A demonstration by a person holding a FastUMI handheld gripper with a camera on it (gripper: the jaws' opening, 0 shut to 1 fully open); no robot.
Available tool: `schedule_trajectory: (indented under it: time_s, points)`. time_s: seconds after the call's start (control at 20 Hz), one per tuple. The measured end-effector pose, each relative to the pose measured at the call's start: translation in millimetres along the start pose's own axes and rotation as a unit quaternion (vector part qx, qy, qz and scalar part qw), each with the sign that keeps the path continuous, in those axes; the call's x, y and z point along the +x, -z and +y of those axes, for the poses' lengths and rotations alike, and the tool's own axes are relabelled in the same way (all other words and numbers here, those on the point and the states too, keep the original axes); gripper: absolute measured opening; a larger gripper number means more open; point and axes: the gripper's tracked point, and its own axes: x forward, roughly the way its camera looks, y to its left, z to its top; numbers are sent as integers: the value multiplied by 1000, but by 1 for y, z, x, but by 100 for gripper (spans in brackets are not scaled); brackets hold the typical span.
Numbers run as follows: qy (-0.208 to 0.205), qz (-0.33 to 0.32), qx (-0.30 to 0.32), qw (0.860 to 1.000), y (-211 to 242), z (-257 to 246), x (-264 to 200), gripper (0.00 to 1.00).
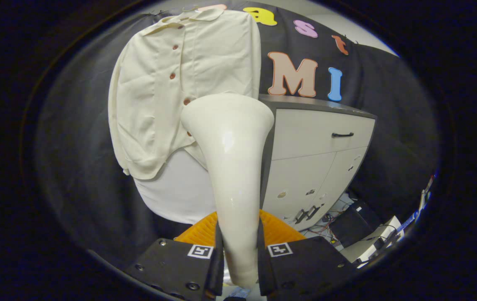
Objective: Iron the clothes twice with a garment steamer, once on the left side and once on the right side.
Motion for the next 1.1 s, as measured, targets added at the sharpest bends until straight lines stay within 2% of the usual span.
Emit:
schedule_trajectory:
  time_s: [0.7,0.9,1.1]
  points:
    - [-60,-119,9,991,-93,-27,-129,33]
    - [-84,-144,2,986,-106,-40,-158,33]
    - [-83,-151,0,985,-112,-61,-170,33]
